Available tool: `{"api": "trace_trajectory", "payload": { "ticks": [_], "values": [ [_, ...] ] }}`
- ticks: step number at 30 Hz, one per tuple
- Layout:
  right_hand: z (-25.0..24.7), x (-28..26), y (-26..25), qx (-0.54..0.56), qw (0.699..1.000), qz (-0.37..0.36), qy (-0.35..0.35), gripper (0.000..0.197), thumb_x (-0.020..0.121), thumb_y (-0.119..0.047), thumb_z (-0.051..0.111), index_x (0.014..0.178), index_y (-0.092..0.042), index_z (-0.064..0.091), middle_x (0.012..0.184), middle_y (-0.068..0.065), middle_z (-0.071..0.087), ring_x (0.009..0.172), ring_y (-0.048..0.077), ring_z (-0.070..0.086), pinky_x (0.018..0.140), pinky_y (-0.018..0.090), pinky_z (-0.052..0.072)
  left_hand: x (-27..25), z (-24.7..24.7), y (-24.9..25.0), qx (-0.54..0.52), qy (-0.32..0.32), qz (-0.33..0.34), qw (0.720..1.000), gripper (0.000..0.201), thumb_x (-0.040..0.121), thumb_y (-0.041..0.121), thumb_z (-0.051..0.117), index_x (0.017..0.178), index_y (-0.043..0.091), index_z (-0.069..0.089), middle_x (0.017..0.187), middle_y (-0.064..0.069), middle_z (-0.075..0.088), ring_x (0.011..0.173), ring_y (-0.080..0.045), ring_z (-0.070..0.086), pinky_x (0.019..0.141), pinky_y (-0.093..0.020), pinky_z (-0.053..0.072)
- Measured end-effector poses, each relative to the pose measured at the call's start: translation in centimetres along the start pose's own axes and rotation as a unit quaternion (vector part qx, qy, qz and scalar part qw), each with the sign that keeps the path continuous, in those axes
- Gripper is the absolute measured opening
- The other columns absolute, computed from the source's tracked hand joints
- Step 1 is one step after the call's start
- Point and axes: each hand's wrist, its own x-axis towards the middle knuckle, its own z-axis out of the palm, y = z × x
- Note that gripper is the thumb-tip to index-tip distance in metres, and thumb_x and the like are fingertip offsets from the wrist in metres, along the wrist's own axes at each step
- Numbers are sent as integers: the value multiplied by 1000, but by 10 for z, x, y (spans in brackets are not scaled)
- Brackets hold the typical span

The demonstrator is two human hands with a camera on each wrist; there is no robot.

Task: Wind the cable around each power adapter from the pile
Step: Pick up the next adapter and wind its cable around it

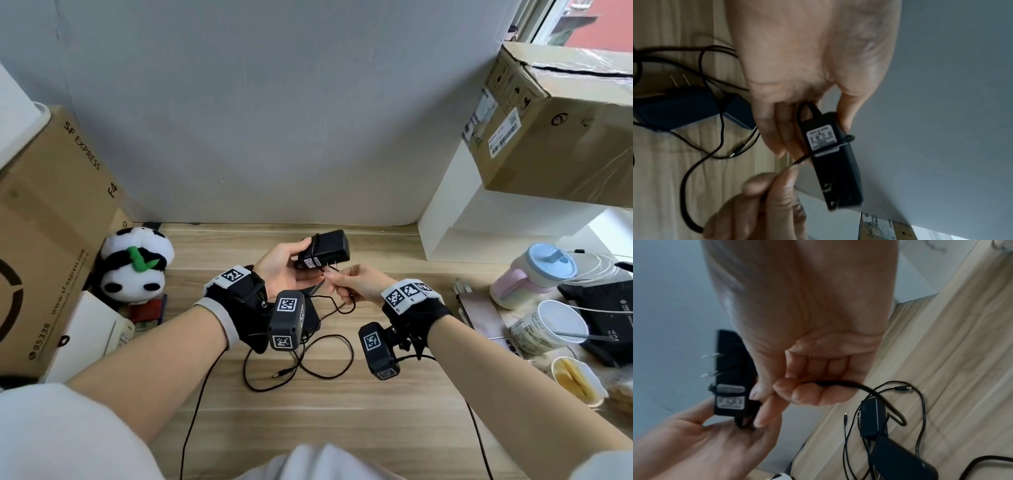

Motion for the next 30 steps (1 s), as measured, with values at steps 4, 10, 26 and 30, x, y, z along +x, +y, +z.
{"api": "trace_trajectory", "payload": {
  "ticks": [4,10,26,30],
  "values": [
    [-3,2,-3,-29,998,33,39,26,94,-2,44,70,-9,50,62,3,41,52,12,37,51,20,34,-3,4,0,102,-12,-9,995,24,90,33,58,98,10,60,80,-9,60,73,-22,61,79,-32,53],
    [-15,3,-14,73,989,31,123,35,98,-21,45,65,-13,43,49,-2,35,43,11,32,39,16,29,-3,2,3,199,-18,12,980,20,93,28,55,98,8,58,89,-12,61,76,-26,64,79,-36,55],
    [-1,1,-23,-8,988,-126,87,25,98,-12,44,80,-12,61,52,-1,45,44,9,39,47,18,34,7,4,-3,104,93,45,989,25,94,12,54,107,-9,55,104,-24,60,84,-27,63,67,-37,59],
    [4,-3,-19,-6,990,-133,50,24,98,-15,47,85,-10,67,57,0,53,48,7,48,52,17,42,13,5,2,-28,146,75,986,28,96,8,50,116,-11,48,108,-27,56,84,-33,61,62,-46,58]
  ]
}}
